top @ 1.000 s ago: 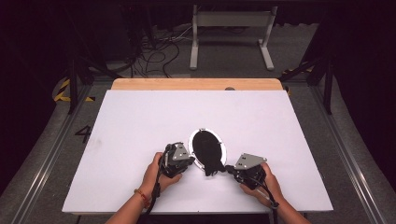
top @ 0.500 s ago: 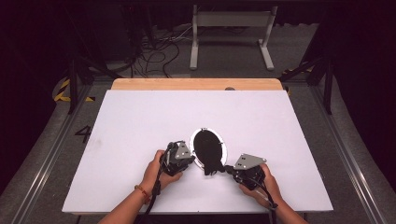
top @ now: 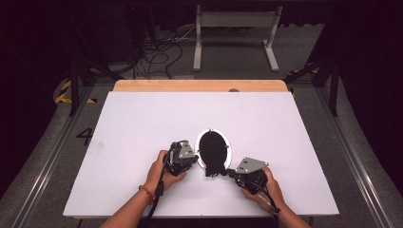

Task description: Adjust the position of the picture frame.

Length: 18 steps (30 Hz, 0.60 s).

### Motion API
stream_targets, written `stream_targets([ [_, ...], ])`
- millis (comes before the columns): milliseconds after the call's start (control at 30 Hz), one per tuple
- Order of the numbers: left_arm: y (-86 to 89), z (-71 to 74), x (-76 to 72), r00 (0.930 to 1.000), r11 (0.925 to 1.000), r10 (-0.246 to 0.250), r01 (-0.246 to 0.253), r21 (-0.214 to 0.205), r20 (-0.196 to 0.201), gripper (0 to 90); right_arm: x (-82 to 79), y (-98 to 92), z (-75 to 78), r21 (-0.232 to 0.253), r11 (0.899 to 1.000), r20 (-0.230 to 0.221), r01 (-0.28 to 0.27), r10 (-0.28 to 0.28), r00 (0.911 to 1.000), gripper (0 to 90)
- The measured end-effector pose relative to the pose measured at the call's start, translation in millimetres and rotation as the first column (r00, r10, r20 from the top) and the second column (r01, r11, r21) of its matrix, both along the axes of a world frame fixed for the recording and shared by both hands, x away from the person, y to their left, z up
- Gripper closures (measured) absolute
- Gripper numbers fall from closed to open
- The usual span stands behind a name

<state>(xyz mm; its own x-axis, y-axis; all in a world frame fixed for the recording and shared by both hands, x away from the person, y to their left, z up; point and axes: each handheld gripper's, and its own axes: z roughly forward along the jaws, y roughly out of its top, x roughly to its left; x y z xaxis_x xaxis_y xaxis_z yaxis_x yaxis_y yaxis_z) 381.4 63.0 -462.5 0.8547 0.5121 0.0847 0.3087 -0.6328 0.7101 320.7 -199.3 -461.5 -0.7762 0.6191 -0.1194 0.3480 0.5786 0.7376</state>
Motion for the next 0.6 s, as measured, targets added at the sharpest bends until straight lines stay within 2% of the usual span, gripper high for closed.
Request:
stream_targets([
  [600, 0.5, -1.2, 4.8, 0.9999, 0.9999, 0.007, -0.007, -0.013, 0.008, 89.7, 0.0, 3.8, -0.2, 0.003, 1.0, -0.004, -0.001, 0.001, 1.0, 90.0],
])
